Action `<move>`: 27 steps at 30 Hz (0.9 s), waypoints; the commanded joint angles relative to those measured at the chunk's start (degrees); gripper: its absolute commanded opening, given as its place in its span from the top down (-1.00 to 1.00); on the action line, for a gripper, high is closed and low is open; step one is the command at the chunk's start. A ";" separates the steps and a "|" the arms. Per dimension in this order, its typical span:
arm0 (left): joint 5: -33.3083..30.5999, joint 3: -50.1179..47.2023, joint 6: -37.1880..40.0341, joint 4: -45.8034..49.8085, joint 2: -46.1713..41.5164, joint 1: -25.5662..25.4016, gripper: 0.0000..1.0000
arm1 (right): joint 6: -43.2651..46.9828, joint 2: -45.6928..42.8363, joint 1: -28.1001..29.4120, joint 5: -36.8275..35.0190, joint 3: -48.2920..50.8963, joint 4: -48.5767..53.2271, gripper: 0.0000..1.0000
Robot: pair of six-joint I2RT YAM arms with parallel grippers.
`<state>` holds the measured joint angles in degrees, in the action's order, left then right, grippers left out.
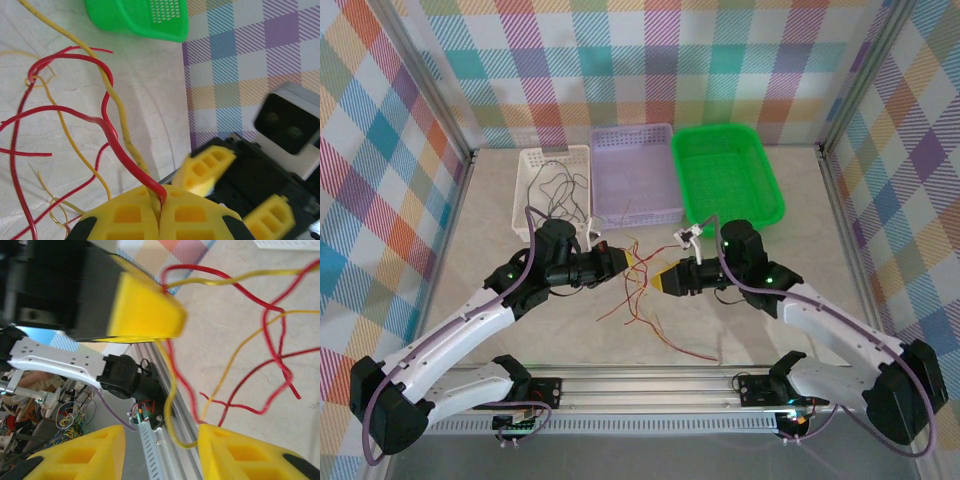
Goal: Untangle the cables
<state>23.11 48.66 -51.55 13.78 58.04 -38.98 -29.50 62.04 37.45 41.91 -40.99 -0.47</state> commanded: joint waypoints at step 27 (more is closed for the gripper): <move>0.20 0.60 0.53 -4.46 1.19 -1.88 1.00 | -4.24 8.30 0.61 -0.31 -2.29 -11.52 0.31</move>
<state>22.44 48.66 -51.57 12.97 59.09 -40.10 -34.06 70.52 37.56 41.01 -42.74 -10.50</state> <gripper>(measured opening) 0.047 0.324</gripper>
